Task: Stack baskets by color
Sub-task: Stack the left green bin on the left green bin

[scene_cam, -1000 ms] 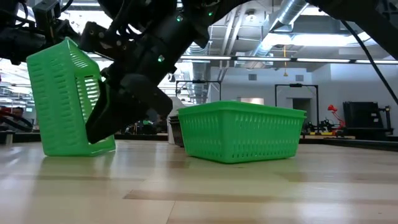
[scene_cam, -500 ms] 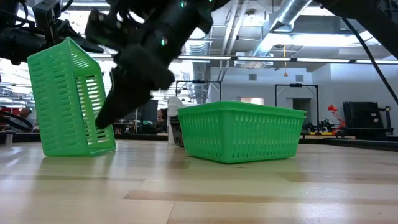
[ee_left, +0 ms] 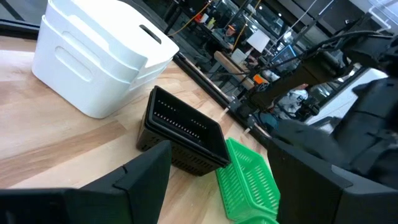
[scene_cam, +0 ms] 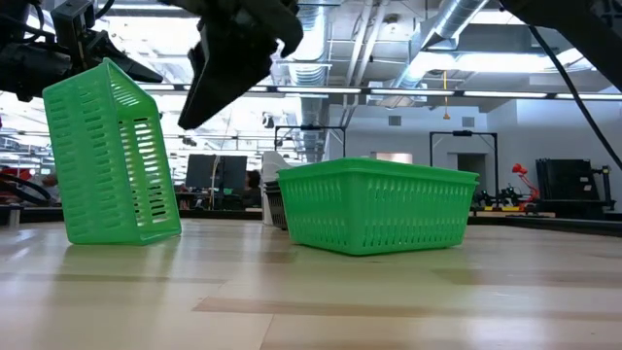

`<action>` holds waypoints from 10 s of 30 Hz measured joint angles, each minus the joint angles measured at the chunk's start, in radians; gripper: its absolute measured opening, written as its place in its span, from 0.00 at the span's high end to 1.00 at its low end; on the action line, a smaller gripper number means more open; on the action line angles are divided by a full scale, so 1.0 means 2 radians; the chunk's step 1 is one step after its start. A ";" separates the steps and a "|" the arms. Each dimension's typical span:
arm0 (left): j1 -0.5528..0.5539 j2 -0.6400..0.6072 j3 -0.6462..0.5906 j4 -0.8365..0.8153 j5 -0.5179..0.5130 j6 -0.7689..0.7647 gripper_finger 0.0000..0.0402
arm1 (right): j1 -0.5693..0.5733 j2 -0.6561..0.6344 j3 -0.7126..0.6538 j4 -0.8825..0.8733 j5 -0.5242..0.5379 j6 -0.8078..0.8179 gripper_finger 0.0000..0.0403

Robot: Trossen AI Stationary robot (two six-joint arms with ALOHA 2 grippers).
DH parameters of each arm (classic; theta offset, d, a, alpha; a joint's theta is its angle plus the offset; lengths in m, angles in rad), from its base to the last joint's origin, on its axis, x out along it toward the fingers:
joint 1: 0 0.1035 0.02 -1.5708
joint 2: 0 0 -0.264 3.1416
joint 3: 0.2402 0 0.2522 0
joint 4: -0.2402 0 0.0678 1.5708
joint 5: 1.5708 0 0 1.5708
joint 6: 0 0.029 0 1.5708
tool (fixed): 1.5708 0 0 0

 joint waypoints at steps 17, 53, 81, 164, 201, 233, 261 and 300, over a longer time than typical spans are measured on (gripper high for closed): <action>0.000 0.003 0.000 0.000 -0.001 0.004 0.36 | 0.026 -0.008 0.003 0.052 0.131 -0.229 0.55; 0.000 0.003 0.000 0.000 -0.009 0.010 0.36 | 0.013 -0.002 0.003 0.154 0.103 -0.409 0.62; 0.000 0.004 0.000 0.000 -0.011 0.010 0.36 | 0.005 0.019 -0.007 0.193 0.091 -0.386 0.99; 0.000 0.141 0.000 0.002 -0.015 -0.114 0.36 | 0.026 0.008 -0.007 0.117 0.210 -0.158 0.58; 0.000 0.142 0.000 0.001 0.013 -0.128 0.36 | 0.085 -0.535 -0.417 -0.170 0.288 0.897 0.98; 0.000 0.143 0.000 0.000 -0.006 -0.149 0.36 | 0.048 -0.460 -0.694 0.230 0.136 0.776 0.98; 0.000 0.144 0.000 0.000 -0.004 -0.146 0.36 | 0.029 -0.404 -0.693 0.269 0.078 0.737 0.86; 0.000 0.144 0.000 0.002 -0.008 -0.153 0.36 | 0.039 -0.418 -0.694 0.278 0.062 0.681 0.70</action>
